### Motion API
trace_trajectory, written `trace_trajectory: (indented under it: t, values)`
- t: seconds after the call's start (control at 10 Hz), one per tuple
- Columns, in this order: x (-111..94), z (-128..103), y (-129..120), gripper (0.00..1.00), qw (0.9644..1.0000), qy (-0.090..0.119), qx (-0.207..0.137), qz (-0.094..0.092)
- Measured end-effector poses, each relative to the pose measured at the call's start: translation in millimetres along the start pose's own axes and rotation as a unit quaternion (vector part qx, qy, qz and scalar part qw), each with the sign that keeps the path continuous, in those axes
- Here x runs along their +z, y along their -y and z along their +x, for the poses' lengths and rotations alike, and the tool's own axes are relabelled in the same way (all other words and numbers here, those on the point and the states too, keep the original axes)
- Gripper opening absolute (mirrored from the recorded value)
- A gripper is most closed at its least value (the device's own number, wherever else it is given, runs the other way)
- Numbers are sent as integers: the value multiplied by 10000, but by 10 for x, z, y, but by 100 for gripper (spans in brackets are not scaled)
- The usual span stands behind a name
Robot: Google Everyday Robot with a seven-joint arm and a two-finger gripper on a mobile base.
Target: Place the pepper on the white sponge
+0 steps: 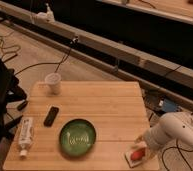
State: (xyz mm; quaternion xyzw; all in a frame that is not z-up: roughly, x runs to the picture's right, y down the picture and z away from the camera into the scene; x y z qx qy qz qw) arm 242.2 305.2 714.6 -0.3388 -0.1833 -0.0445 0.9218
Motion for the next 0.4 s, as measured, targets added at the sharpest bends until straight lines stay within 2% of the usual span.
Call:
trace_trajectory:
  t: [0.4]
  values:
    - [-126, 35, -6, 80, 9999, -152, 48, 53]
